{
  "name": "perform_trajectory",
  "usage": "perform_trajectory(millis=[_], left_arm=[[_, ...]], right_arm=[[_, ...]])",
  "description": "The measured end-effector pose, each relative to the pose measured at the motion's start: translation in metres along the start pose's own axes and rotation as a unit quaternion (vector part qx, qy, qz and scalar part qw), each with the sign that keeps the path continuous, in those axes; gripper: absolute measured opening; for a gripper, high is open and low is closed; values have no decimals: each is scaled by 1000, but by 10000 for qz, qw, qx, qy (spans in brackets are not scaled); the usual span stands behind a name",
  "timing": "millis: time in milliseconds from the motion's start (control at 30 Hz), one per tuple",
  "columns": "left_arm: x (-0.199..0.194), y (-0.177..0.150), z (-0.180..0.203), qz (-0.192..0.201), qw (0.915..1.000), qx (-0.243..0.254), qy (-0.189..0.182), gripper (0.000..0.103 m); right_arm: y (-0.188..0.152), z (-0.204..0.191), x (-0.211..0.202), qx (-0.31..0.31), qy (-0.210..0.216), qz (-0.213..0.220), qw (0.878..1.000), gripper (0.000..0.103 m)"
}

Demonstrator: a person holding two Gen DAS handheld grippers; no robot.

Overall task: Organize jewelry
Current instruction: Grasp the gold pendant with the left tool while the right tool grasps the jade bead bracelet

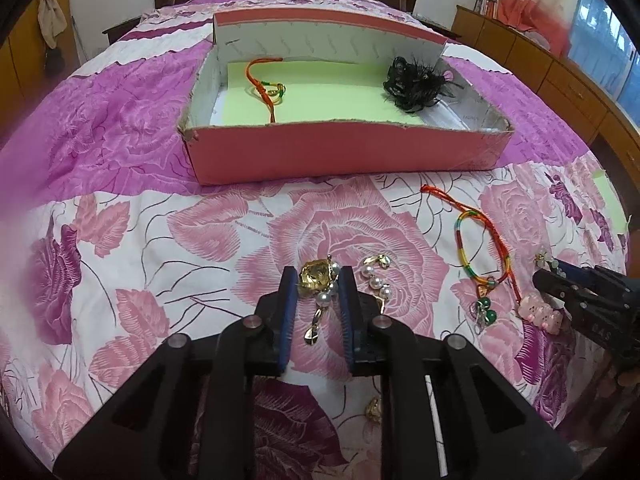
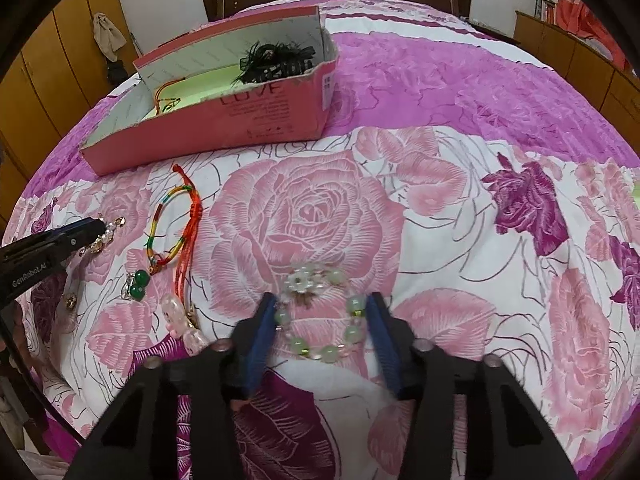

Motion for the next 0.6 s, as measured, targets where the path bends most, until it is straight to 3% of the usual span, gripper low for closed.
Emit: perform_trajectory(millis=[167,200,600], left_arm=[[-12,2,1,122,9999,-21,-23,12],[-14,3,0,147,9999,-25,-28,12],[-39,15,3,469,9989,-5,-88,12]], right_arm=[[0,7,-6,71,103,103,9999,27],[0,9,-7,95,125,113,9998,10],[7,17,-22,306,391,360,9981,9]])
Point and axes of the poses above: each gripper's, at about its wrist camera, not at the fingertips, and x roughly the way its jaws point, z to its right, y to its top, the point moved 1 cm from there along x, roughly the way its jaws point, and after that the axes turned 2 degrees about z, right-handed, at the moved point
